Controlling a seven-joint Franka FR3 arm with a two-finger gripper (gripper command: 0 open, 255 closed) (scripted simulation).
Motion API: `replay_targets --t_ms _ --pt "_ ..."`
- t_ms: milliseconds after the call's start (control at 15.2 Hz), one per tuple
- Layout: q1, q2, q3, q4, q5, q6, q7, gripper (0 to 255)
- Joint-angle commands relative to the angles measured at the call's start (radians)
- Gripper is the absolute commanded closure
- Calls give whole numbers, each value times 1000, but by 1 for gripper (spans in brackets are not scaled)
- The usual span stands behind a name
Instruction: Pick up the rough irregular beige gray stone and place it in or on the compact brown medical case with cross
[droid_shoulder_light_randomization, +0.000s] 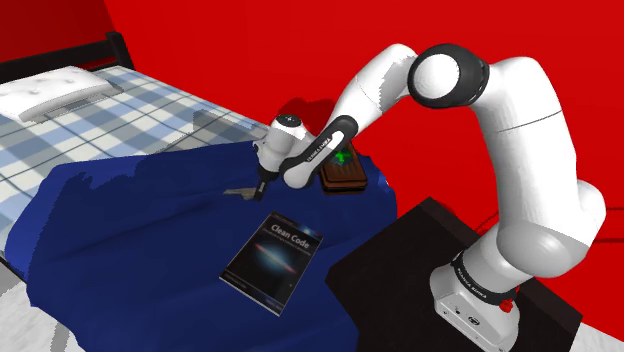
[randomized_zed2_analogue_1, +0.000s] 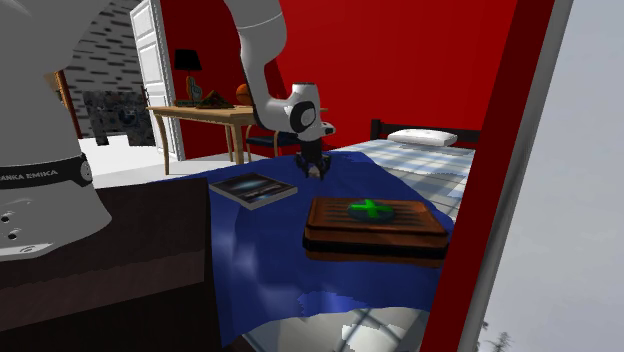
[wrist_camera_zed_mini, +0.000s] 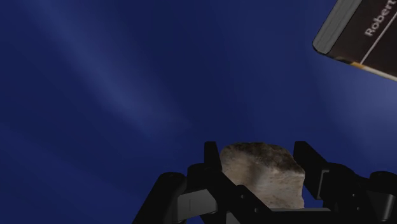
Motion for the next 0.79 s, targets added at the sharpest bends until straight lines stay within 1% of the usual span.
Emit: replay_targets --t_ms 0,726 --pt "-10 -27 13 -16 6 -13 -2 255" --pt "-72 -149 90 -67 50 -95 -27 255"
